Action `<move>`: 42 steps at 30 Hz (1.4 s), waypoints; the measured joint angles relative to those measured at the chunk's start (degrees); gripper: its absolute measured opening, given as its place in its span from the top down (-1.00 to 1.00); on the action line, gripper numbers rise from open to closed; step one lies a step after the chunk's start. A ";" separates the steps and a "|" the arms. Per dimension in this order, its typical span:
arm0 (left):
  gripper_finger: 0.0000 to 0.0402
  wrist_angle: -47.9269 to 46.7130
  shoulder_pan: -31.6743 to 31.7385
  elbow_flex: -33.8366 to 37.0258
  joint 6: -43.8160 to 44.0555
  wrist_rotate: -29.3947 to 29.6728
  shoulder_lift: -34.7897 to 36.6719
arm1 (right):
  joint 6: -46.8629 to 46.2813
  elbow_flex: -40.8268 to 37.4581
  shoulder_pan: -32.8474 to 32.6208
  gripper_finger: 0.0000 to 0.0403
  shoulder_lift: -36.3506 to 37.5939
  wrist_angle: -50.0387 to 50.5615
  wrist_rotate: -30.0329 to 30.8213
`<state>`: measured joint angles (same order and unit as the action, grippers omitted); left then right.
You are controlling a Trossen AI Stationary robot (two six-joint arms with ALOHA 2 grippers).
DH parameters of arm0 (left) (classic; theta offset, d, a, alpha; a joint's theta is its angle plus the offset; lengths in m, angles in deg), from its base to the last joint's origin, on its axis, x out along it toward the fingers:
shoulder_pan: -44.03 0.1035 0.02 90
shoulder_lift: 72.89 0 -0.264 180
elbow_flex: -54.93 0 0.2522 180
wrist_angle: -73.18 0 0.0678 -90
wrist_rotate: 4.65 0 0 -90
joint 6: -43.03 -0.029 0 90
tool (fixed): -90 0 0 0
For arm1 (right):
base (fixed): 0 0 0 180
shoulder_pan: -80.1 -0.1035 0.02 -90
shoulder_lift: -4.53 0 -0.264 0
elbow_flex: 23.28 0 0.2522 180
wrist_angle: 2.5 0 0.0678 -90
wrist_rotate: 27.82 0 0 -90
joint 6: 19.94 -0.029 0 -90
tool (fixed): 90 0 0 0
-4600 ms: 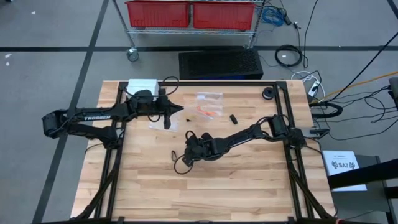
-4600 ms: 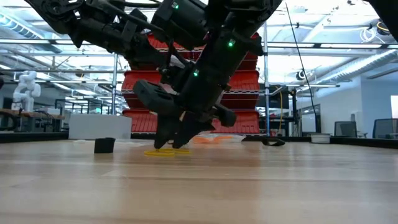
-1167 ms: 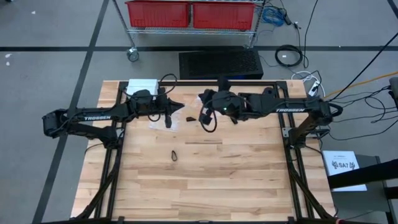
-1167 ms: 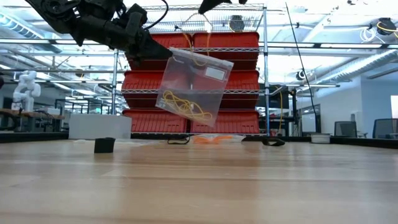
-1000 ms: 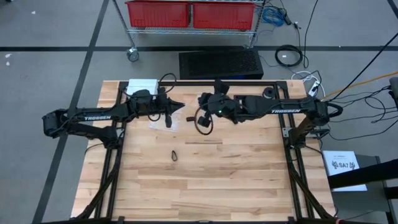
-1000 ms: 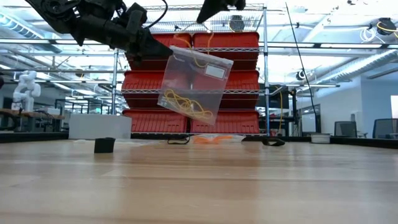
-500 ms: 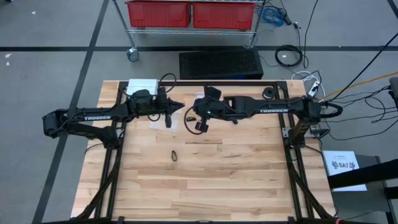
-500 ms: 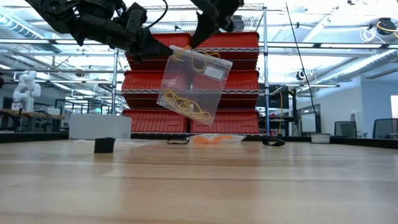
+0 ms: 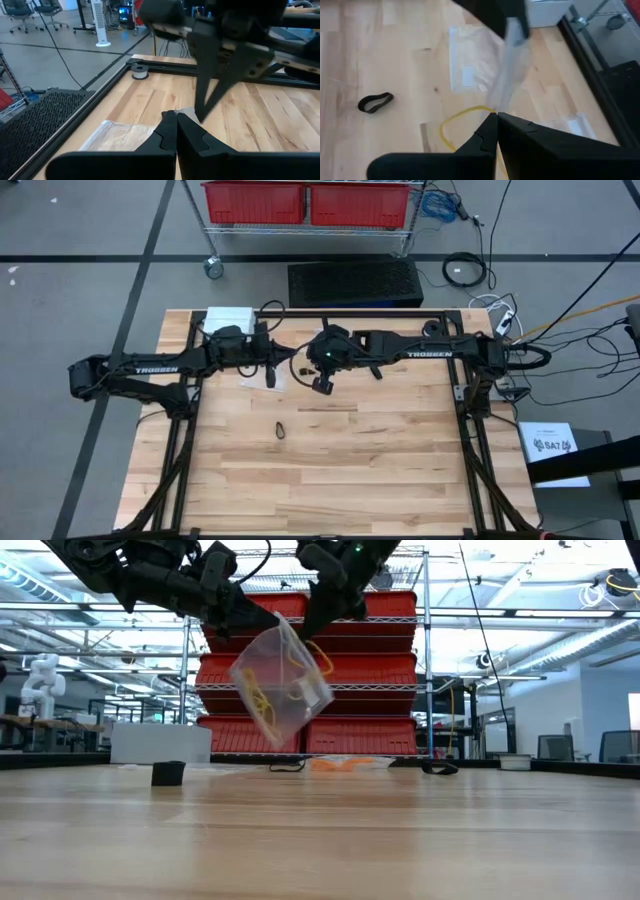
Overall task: Sort rubber bands
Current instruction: Put the yellow rubber band into the bottom zip lock bag
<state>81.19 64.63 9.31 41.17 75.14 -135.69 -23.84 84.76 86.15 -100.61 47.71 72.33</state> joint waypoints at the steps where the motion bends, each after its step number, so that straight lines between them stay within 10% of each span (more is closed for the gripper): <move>1: 1.00 0.08 0.00 0.00 0.01 0.20 -0.01 | 0.00 0.00 -0.01 0.96 0.00 0.14 -0.08; 42: 1.00 -1.74 0.00 0.00 -0.01 2.25 0.02 | -2.78 1.86 -0.91 1.00 1.66 3.36 4.81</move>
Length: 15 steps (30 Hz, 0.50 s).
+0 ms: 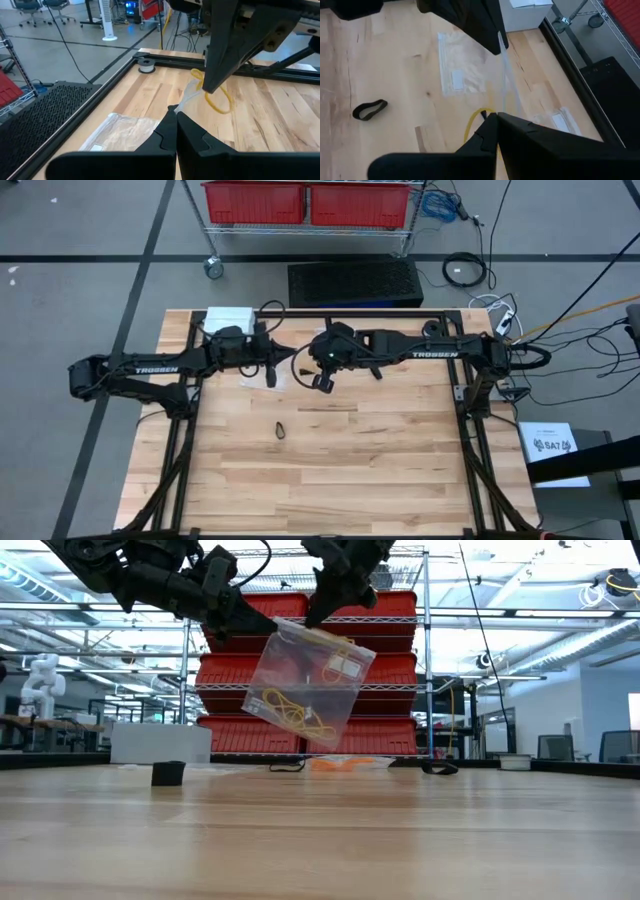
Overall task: Sort rubber bands
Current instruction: Put the yellow rubber band into the bottom zip lock bag
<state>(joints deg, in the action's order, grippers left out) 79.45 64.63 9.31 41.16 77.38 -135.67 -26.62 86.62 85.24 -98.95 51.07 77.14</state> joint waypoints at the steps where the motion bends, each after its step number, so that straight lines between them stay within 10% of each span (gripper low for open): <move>1: 1.00 -0.06 0.00 0.00 0.00 -0.02 0.00 | 0.05 0.00 0.03 1.00 0.01 0.03 0.00; 15: 1.00 -0.04 0.00 0.00 0.00 -0.11 -0.01 | 0.07 0.02 0.69 1.00 0.57 1.22 -0.21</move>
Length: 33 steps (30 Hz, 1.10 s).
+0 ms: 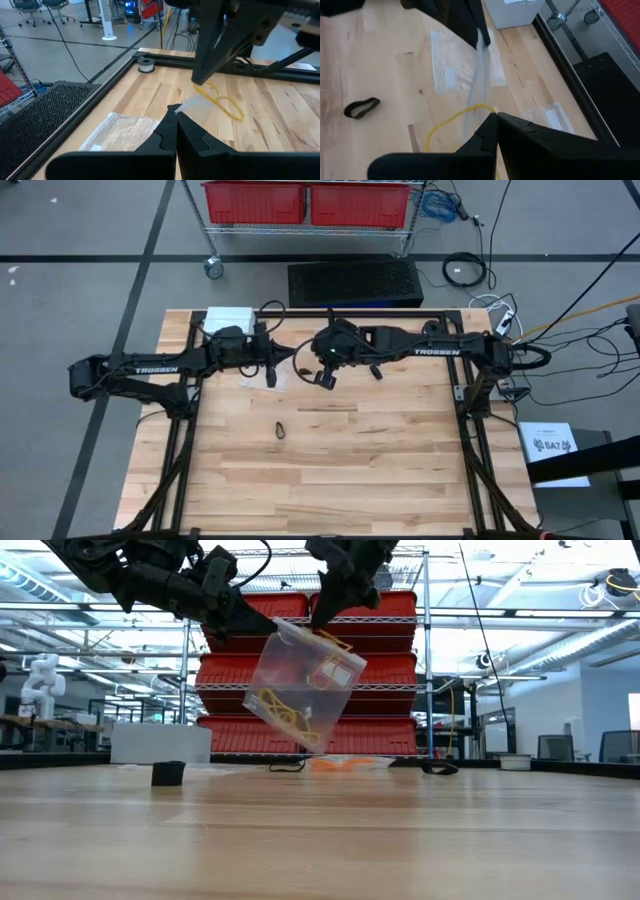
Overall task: Sort rubber bands
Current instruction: Put the yellow rubber band into the bottom zip lock bag
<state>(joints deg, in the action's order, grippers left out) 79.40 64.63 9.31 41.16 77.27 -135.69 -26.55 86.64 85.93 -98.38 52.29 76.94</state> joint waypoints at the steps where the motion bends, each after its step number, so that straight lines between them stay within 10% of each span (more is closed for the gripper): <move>1: 1.00 0.00 -0.02 0.00 0.00 0.00 0.01 | -0.02 0.00 -0.09 1.00 0.01 -0.13 -0.05; 33: 1.00 0.07 0.00 0.00 0.05 0.00 0.01 | -1.44 -0.02 -0.90 1.00 -2.21 -2.40 -1.28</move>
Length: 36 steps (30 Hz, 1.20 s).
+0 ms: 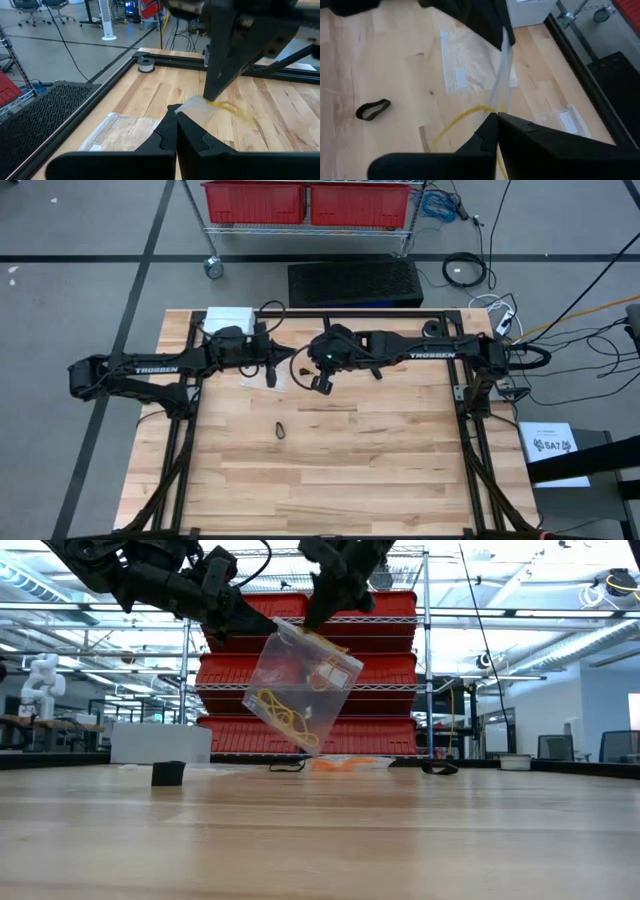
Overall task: Sort rubber bands
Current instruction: Put the yellow rubber band into the bottom zip lock bag
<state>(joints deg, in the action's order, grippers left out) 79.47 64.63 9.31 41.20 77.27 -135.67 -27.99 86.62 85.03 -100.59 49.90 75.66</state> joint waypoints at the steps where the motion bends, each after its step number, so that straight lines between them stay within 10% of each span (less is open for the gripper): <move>1: 1.00 0.00 0.00 0.00 0.02 0.00 0.00 | 0.11 0.00 0.03 1.00 -0.18 -0.04 0.05; 18: 1.00 -0.04 -0.02 0.00 0.02 -0.90 0.00 | -0.13 0.00 4.02 0.98 -2.69 -3.90 -1.72; 36: 1.00 4.71 -1.62 0.02 3.70 -0.92 -5.91 | 2.92 -0.02 3.98 0.32 3.98 -2.33 -3.34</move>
<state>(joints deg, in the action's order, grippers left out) 84.18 63.00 9.34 44.91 76.36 -141.58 -25.07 86.59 89.01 -96.61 47.57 72.31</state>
